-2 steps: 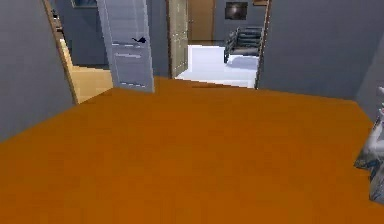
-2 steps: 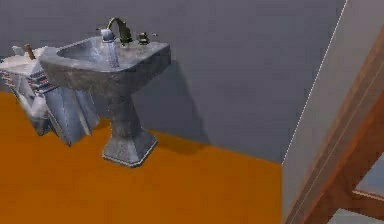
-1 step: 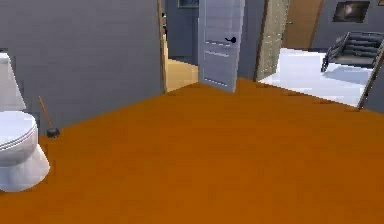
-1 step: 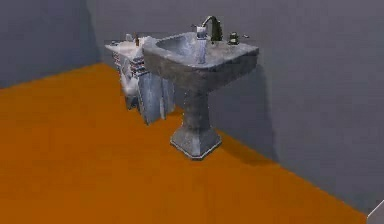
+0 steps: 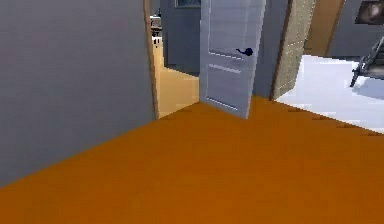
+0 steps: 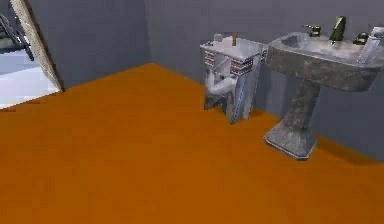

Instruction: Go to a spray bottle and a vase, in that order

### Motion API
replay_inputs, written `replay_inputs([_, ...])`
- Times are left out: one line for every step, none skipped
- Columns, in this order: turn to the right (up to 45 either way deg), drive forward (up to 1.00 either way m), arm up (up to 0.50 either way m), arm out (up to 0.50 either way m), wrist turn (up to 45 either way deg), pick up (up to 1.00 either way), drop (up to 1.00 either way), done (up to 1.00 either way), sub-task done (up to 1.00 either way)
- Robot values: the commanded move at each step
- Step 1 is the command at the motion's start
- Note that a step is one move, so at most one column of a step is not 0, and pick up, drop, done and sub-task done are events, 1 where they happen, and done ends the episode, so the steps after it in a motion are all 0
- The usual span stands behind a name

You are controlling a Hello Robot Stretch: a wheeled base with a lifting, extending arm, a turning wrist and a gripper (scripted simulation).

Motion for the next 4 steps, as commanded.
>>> replay_inputs([-3.0,0.00,0.00,0.00,0.0,0.00,0.00,0.00,0.00])
replay_inputs([0.0,1.00,0.00,0.00,0.0,0.00,0.00,0.00,0.00])
replay_inputs([0.0,1.00,0.00,0.00,0.0,0.00,0.00,0.00,0.00])
replay_inputs([-3.0,0.00,0.00,0.00,0.0,0.00,0.00,0.00,0.00])
